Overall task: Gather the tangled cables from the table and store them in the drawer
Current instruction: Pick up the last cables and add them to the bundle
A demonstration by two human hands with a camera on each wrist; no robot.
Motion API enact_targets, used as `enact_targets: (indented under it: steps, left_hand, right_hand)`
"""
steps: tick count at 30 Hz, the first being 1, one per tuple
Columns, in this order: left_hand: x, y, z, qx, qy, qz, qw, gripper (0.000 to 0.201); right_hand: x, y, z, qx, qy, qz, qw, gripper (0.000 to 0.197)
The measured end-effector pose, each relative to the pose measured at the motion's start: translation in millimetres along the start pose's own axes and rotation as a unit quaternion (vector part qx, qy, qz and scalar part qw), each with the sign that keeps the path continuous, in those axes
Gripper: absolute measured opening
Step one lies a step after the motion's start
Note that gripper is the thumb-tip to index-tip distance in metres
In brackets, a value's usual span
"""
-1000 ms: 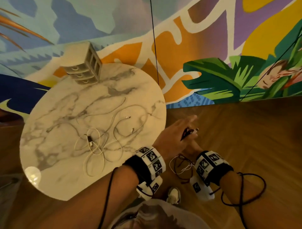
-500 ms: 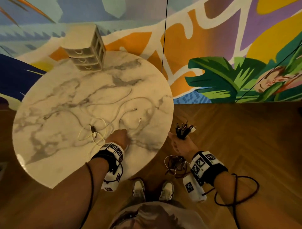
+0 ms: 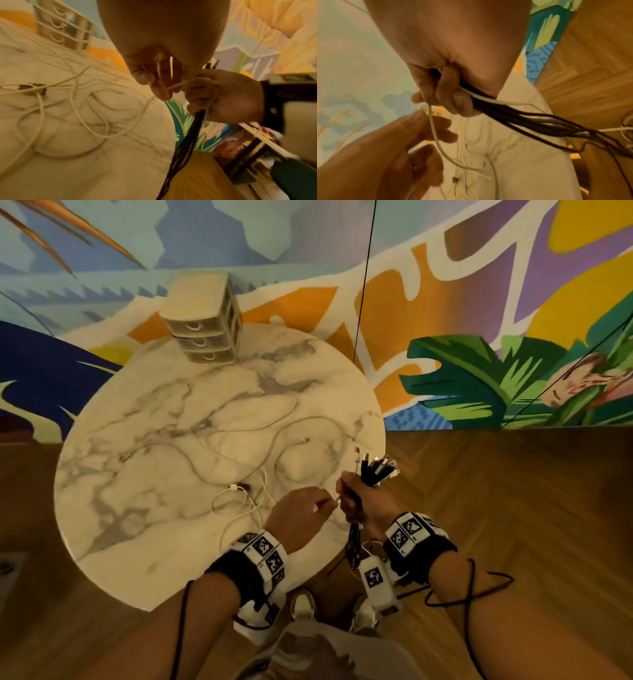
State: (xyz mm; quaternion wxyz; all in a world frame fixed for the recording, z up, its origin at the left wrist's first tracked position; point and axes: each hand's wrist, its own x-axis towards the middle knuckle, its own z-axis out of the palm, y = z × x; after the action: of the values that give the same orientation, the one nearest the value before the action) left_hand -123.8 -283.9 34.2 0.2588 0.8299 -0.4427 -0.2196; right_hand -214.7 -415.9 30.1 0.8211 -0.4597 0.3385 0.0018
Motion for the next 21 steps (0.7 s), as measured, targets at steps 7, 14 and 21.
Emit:
enact_targets:
  steps: [7,14,21]
  left_hand:
    - [37,14,-40,-0.242,-0.007,-0.088,0.966,0.016]
    - [34,24,-28,-0.228,-0.001,-0.068,0.971,0.013]
    - [26,33,-29,-0.307,-0.013,-0.070,0.949,0.013]
  right_hand:
    - [-8,0,19,-0.095,-0.066,0.019,0.993,0.042]
    - [-14,0,20,-0.107,-0.043,0.009,0.993,0.044]
    - [-17,6,25,-0.107,0.013,-0.014,0.994,0.038]
